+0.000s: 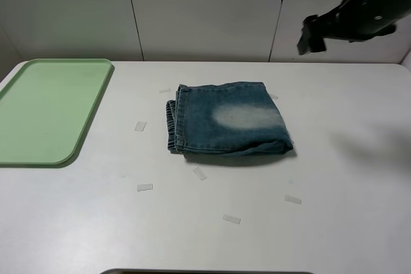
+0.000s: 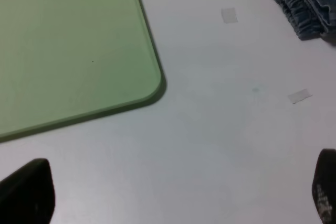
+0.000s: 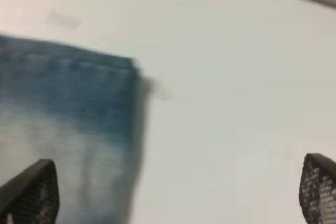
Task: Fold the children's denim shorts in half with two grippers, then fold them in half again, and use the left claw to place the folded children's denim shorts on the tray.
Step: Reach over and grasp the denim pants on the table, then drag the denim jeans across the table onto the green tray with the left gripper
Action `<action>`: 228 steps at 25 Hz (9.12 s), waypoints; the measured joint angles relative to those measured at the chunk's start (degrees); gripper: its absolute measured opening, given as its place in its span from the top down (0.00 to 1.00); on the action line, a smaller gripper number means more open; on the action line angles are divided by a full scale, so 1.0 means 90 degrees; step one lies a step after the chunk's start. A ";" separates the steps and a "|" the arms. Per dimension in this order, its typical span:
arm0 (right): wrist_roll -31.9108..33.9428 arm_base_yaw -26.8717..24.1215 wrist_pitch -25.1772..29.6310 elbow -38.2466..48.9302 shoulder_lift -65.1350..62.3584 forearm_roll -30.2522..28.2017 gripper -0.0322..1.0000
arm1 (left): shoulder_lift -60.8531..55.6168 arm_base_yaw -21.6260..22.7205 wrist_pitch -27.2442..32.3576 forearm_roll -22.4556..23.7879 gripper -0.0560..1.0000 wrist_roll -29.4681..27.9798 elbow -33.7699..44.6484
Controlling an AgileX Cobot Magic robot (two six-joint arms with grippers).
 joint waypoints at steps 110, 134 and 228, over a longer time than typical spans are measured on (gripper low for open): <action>-0.0422 -0.1042 0.2915 0.3796 -0.9447 0.0537 0.30 | 0.0000 0.0000 -0.0041 -0.0015 0.02 0.0000 0.0000; -0.0422 -0.1042 0.2915 0.3796 -0.9447 0.0537 0.30 | 0.5041 0.0000 -0.2819 -0.1952 0.11 0.0422 -0.2335; -0.0422 -0.1042 0.2915 0.3796 -0.9447 0.0537 0.30 | 1.3126 -0.1058 -0.4157 -0.6306 0.75 0.3927 -0.4601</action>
